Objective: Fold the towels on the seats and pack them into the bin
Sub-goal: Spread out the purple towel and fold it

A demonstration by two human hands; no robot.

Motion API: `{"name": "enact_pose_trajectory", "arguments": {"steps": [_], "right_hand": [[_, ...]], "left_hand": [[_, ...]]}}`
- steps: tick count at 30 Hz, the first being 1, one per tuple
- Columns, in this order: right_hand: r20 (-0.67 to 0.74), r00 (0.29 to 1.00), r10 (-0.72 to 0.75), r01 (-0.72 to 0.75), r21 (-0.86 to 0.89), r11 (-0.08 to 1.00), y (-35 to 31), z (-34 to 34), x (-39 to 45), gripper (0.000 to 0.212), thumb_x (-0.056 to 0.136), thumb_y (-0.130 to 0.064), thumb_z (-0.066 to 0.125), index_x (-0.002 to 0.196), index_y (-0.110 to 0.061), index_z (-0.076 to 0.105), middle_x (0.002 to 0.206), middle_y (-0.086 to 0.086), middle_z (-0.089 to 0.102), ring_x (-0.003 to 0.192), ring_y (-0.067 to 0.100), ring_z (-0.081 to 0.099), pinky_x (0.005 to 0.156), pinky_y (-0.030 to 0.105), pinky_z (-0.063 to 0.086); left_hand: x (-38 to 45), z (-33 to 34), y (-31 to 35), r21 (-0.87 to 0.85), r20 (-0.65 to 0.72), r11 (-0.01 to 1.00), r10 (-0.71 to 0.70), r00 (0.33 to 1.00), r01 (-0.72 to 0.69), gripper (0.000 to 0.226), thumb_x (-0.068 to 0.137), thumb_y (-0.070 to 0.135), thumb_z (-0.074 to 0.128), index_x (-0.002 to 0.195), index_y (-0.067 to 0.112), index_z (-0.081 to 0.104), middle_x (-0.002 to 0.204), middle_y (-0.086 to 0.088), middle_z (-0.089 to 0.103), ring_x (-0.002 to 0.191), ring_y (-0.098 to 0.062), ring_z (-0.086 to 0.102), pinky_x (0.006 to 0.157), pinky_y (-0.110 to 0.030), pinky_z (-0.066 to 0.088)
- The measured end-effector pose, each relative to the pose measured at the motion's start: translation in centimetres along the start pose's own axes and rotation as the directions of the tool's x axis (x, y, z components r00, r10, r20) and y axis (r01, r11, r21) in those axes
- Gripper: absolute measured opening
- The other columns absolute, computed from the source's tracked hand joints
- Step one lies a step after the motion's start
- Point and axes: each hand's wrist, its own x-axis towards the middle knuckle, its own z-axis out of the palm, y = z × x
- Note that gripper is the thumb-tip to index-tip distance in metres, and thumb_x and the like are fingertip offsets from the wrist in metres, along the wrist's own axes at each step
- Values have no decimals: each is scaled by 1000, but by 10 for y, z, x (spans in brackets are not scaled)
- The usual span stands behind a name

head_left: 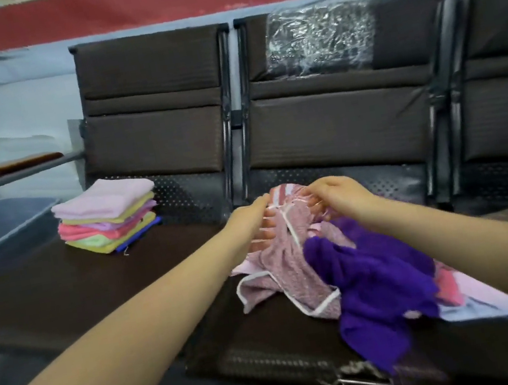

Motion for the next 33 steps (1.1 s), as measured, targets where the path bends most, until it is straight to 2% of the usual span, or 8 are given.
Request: {"name": "enact_pose_trajectory", "arguments": {"steps": [3, 6, 9, 13, 17, 24, 29, 33], "right_hand": [[-172, 984, -41, 22, -107, 994, 43, -61, -29, 25, 98, -11, 47, 79, -20, 61, 74, 0, 60, 62, 9, 52, 44, 14, 40], [-219, 956, 194, -207, -40, 978, 84, -105, -48, 25, 96, -11, 50, 73, -14, 58, 69, 4, 53, 53, 11, 44, 36, 11, 32], [-150, 956, 251, -263, -63, 963, 109, -126, -55, 24, 96, -18, 57, 73, -9, 59, 68, 5, 54, 46, 9, 47, 38, 14, 35], [144, 976, 165, -92, -416, 905, 121, -113, -69, 31, 88, -38, 66, 71, -14, 59, 64, -2, 52, 60, 11, 45, 53, 22, 35], [251, 964, 91, 49, -502, 863, 121, -88, -71, 34, 89, -33, 67, 66, -18, 46, 63, -3, 43, 60, 8, 38, 58, 28, 31], [-110, 992, -63, 86, 218, 972, 77, -105, -47, 33, 78, -38, 72, 91, -7, 70, 92, 10, 66, 89, 17, 57, 86, 34, 43], [-210, 964, -160, 223, 323, 920, 69, -130, -50, 12, 92, -13, 60, 89, -11, 71, 75, -1, 70, 66, 6, 61, 58, 15, 47], [-144, 985, -91, 128, 272, 954, 86, -140, -49, 10, 90, -8, 62, 84, -9, 70, 72, -1, 69, 64, 5, 60, 59, 14, 47]], "left_hand": [[-11, 50, -1, 54, 133, 998, -17, 991, 10, 27, 98, 34, 45, 80, 17, 54, 72, 2, 53, 58, -11, 47, 57, -21, 38], [-7, 88, -11, 257, 173, 961, 53, 983, -97, 19, 98, 28, 47, 82, 20, 54, 75, 2, 50, 65, -9, 46, 60, -24, 40], [12, 105, -36, 607, 221, 718, 260, 940, -341, 16, 93, 33, 57, 87, 19, 61, 89, 0, 62, 89, -17, 62, 81, -28, 45], [26, 112, -57, 842, 223, 433, 262, 939, -321, 60, 86, 49, 61, 132, 12, 50, 133, -13, 52, 124, -30, 49, 100, -30, 39], [39, 107, -53, 785, 203, 523, 287, 936, -331, 50, 87, 33, 66, 130, 11, 54, 127, -12, 60, 117, -26, 56, 96, -27, 41], [44, 73, -20, 261, 105, 913, 297, 949, -315, 16, 89, 2, 60, 90, 12, 73, 87, -2, 71, 87, -19, 63, 71, -22, 53], [12, 69, 23, -153, 31, 855, 505, 863, -495, 17, 90, -3, 56, 87, 10, 68, 69, 7, 70, 66, 0, 64, 57, -12, 50], [15, 76, 14, 77, 173, 884, 443, 880, -460, 16, 90, 0, 59, 98, 12, 67, 80, -1, 62, 71, -7, 59, 55, -14, 51]]}}
